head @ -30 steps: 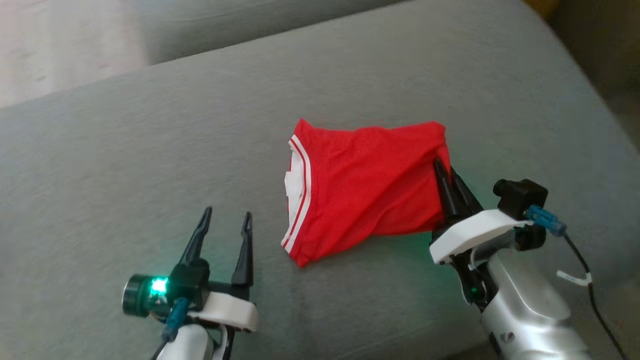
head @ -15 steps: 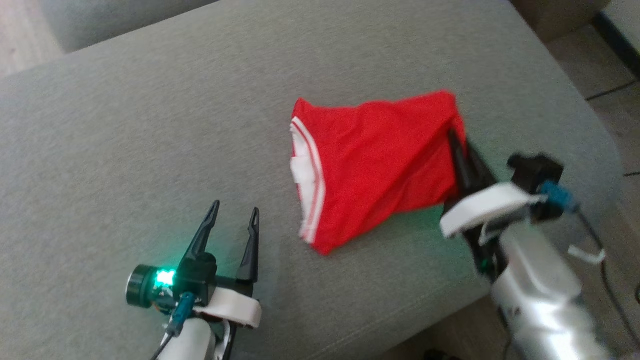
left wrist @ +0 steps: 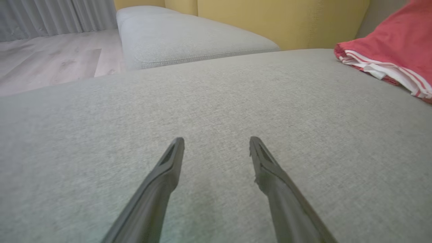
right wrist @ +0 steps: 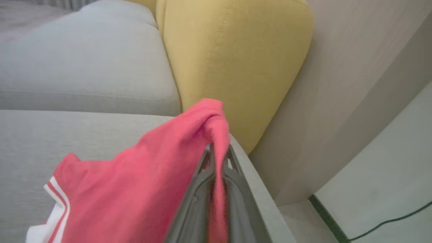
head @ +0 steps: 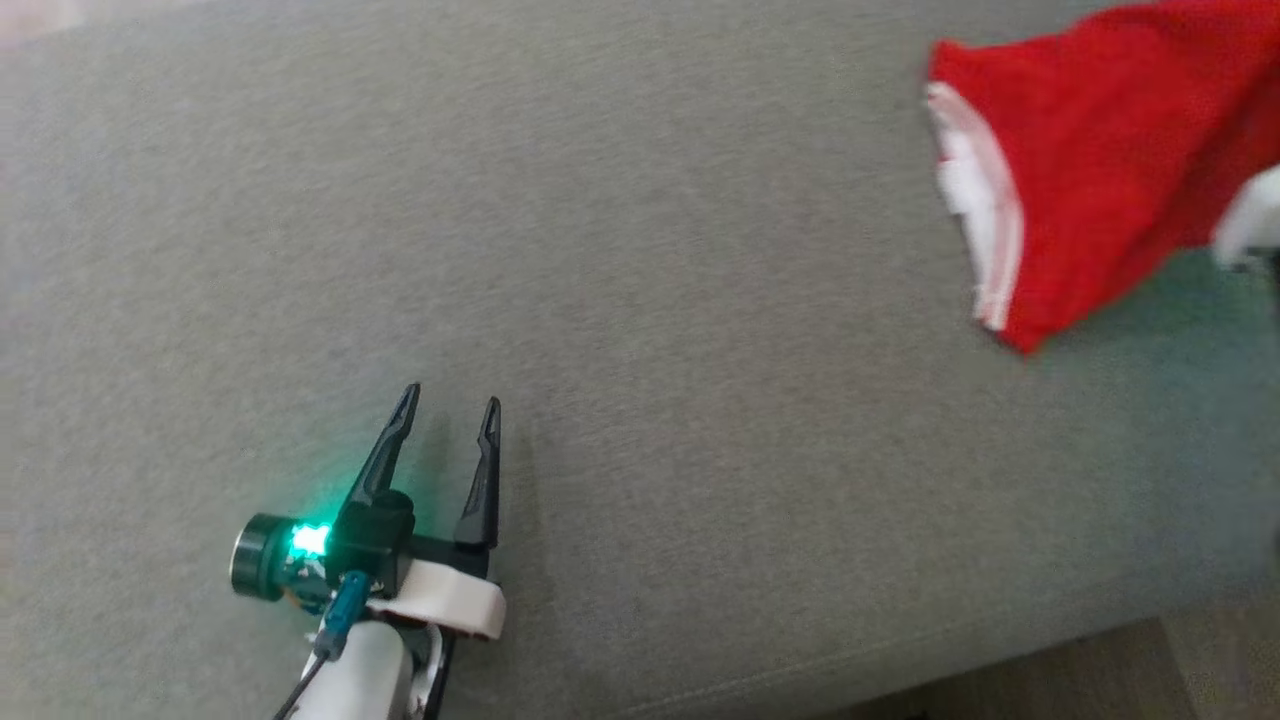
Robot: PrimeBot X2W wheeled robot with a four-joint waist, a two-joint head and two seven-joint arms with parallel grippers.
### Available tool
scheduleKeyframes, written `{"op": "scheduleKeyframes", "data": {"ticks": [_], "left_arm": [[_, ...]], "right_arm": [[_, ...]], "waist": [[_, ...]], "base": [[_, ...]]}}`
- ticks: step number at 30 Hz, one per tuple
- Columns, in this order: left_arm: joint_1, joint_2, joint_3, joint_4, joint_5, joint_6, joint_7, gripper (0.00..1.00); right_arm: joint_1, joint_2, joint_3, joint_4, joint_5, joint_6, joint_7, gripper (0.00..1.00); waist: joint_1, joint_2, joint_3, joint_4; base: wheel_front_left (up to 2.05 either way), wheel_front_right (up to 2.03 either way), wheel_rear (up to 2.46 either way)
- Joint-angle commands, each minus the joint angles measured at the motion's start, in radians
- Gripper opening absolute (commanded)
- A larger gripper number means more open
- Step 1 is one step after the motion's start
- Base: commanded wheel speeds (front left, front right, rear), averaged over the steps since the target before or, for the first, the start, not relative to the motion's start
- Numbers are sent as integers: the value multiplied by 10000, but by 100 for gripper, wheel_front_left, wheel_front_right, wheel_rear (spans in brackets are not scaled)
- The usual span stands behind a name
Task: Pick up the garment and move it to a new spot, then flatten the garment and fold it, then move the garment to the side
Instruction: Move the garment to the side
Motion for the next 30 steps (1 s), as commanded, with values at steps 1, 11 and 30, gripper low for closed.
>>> {"op": "scheduleKeyframes", "data": {"ticks": [1,11,30], "left_arm": [[-275,73,320,-373,76,1,-65,100],[-279,39,417,-423,71,-10,-65,100],[663,-16,1292,-277,-325,724,-65,100]], "right_arm": [[-295,-419,-383,-89,-485,-6,68,0],[-376,-295,-4005,-955,-3411,-6,-263,100],[3808,2492,183,-3848,1277,-6,-385,100]], "waist": [[-1,0,225,459],[-1,0,102,784],[-1,0,-2067,2470]], "base": [[0,0,0],[0,0,0],[0,0,0]]}}
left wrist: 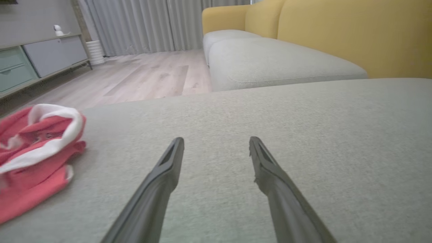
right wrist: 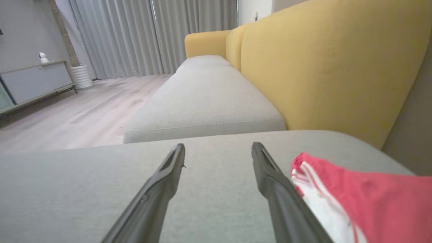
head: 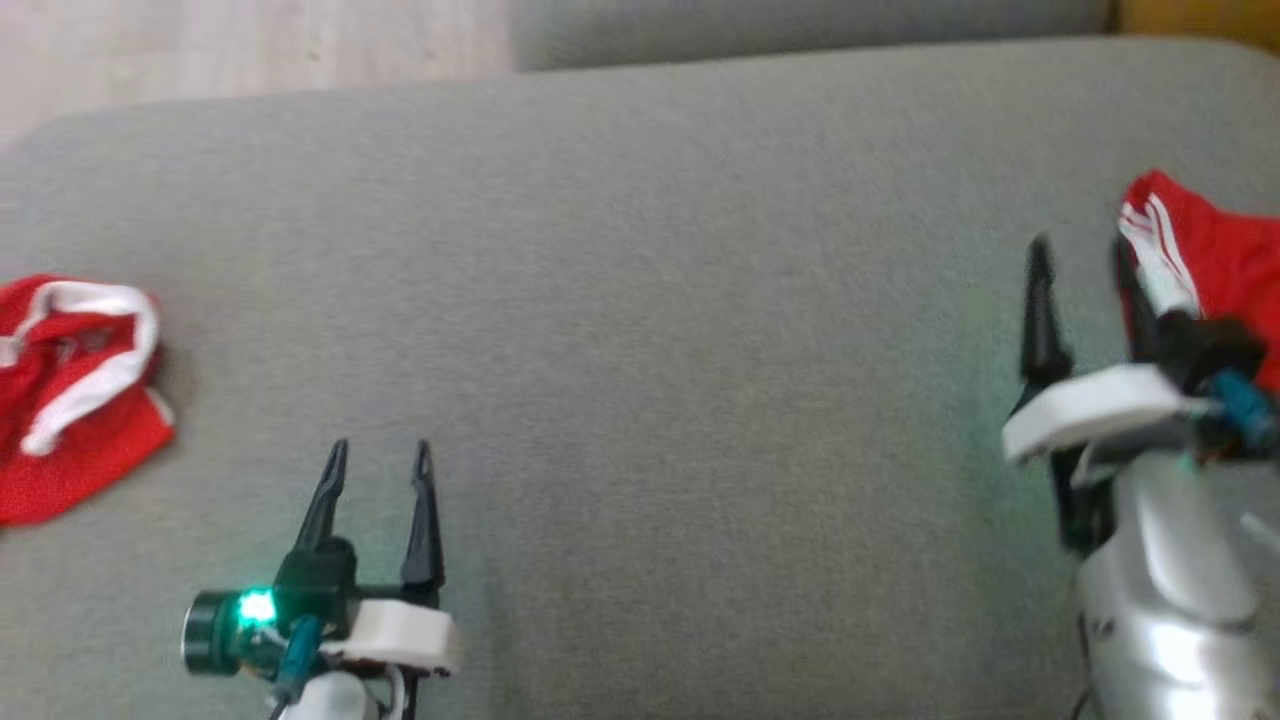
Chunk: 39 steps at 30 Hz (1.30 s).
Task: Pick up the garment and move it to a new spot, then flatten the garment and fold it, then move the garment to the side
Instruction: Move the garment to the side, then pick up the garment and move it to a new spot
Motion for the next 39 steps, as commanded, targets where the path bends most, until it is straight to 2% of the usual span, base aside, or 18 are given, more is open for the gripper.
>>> {"op": "scheduleKeyframes", "data": {"ticks": [1,11,18,22,26,32,33,39], "left_arm": [[-106,30,388,-245,-74,68,-65,100],[555,26,833,-248,2,237,-65,100],[878,25,1013,-306,-117,381,-65,100],[856,25,978,-292,-141,360,-65,100],[826,25,994,-241,-185,376,-65,100],[922,24,1290,-224,-257,431,-65,100],[922,24,1290,-224,-257,431,-65,100],[1201,24,2095,-157,-375,495,-65,100]], "right_arm": [[-99,38,326,-353,110,-6,-77,100],[1694,42,1449,-410,1065,-6,-77,100],[2040,42,1739,-538,1372,-6,-77,100],[2047,42,1823,-579,1361,-6,-77,100],[2064,43,2023,-611,1393,-6,-78,100],[2025,43,2536,-665,1673,-6,-78,100],[2025,43,2536,-665,1673,-6,-78,100],[1841,43,3079,-620,1852,-6,-78,100]], "waist": [[2,0,-379,353],[2,0,-1081,524],[2,0,-1271,391],[2,0,-1223,607],[2,0,-1099,1265],[2,0,-922,2778],[2,0,-922,2778],[2,0,-715,4022]], "base": [[0,0,0],[0,0,0],[0,0,0],[0,0,0],[0,0,0],[0,0,0],[0,0,0],[0,0,0]]}}
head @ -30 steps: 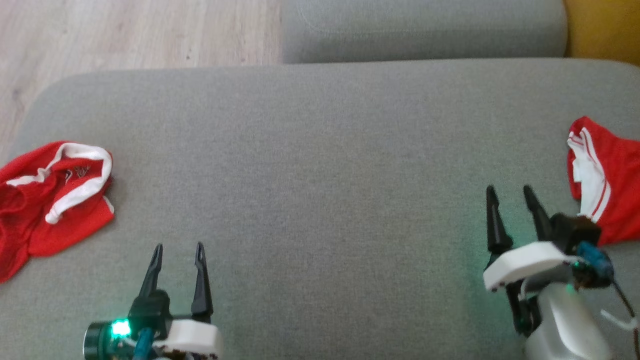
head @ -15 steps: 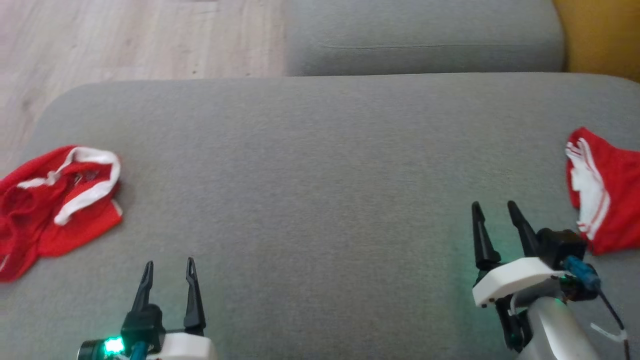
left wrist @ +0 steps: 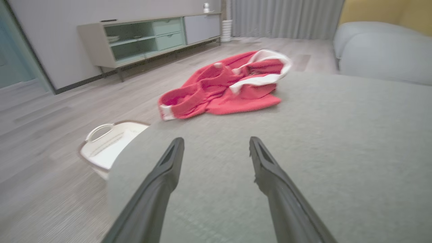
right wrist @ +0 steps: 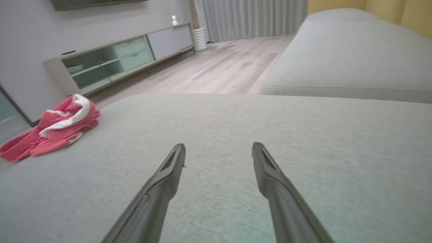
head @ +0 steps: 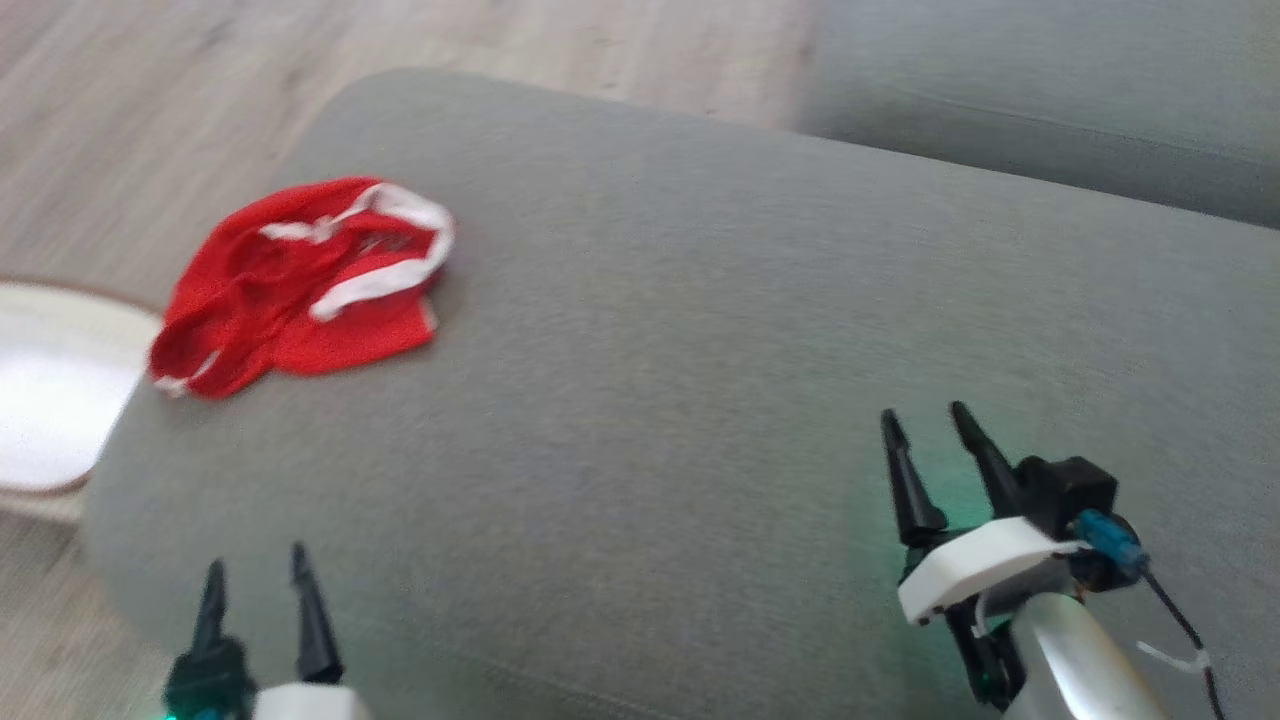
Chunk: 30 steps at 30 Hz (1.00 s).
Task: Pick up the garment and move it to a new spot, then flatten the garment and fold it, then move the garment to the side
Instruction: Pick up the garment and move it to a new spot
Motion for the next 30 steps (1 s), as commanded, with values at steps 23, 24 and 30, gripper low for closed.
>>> {"op": "scheduleKeyframes", "data": {"ticks": [23,24,30], "left_arm": [[-5207,2550,2476,2734,-544,-2122,-65,100],[-5500,2668,2394,2938,-520,-2186,-65,100],[-7171,3275,1875,4877,-613,-2456,-2,100]], "right_arm": [[-1876,-14,774,-1012,-1412,-6,-78,100],[-1949,-14,772,-1072,-1432,-6,-78,100],[-2299,-14,1029,-1540,-1339,-6,-78,100]], "waist": [[0,0,3021,-636],[0,0,3155,-745],[0,0,3806,-1477]], "base": [[0,0,0],[0,0,0],[0,0,0]]}}
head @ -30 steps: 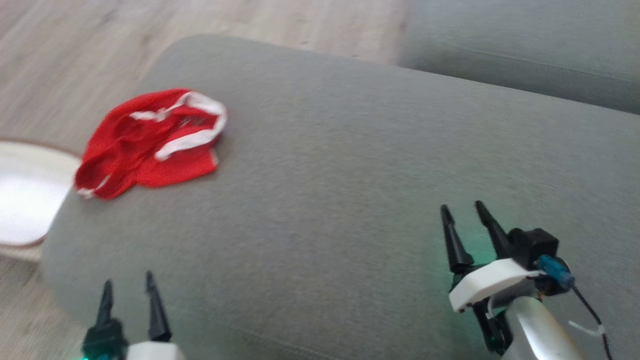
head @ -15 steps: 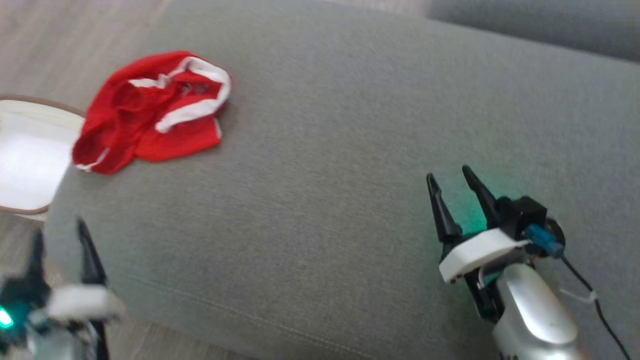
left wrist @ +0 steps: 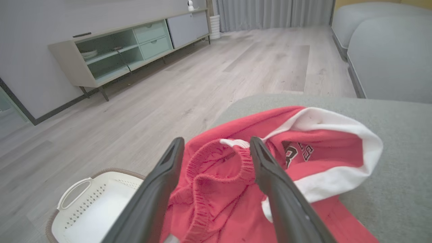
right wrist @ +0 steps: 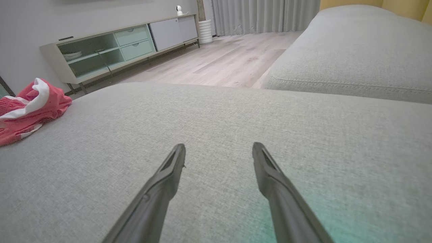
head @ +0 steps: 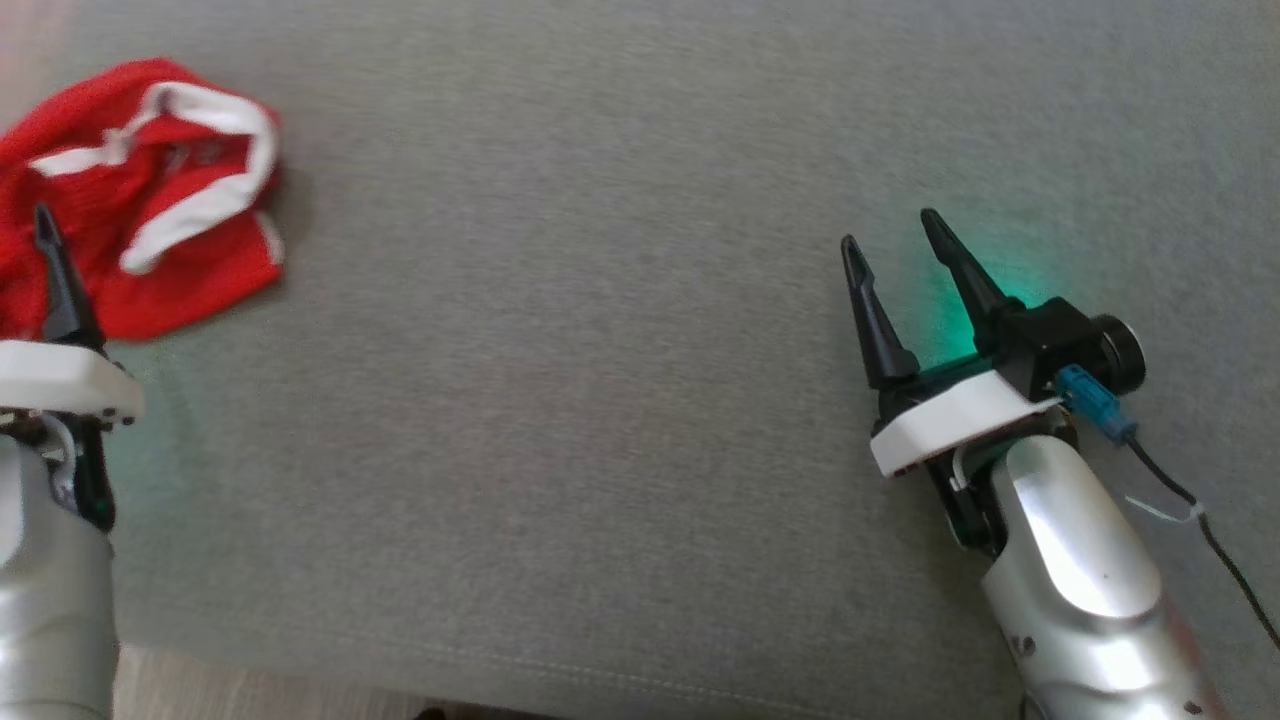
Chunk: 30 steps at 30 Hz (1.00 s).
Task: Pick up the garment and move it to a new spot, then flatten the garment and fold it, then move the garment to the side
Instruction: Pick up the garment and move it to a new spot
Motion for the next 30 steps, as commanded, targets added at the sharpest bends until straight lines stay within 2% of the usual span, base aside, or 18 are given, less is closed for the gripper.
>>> {"op": "scheduleKeyframes", "data": {"ticks": [1,6,14,16,17,19,24,30], "left_arm": [[-522,803,142,432,-129,-78,80,100],[-1127,1222,197,1673,-474,-111,236,100],[-1597,1538,147,2484,-694,-95,107,100],[-1671,1600,45,2596,-634,-95,66,13],[-1704,1628,-34,2626,-571,-97,46,0],[-1796,1654,-91,2626,-509,14,6,0],[-1914,1681,-495,2222,-231,-33,-42,0],[-2005,1451,-1527,-204,157,-127,-48,0]], "right_arm": [[-265,62,348,-487,79,-6,-78,100],[-440,62,513,-860,192,-6,-78,100],[-369,62,271,-909,10,-6,-78,100],[-331,62,218,-892,-20,-6,-78,100],[-324,62,197,-884,-30,-6,-78,100],[-323,62,136,-833,-27,-6,-78,100],[-328,62,149,-772,241,-6,-78,100],[-139,62,65,-681,753,-6,-78,100]], "waist": [[-2,0,482,-534],[-2,0,787,-1047],[-2,0,1042,-1310],[-2,0,1063,-1343],[-2,0,1074,-1346],[-2,0,1053,-1333],[-2,0,671,-1403],[-2,0,-21,-1522]], "base": [[0,0,0],[0,0,0],[0,0,0],[0,0,0],[0,0,0],[0,0,0],[0,0,0],[0,0,0]]}}
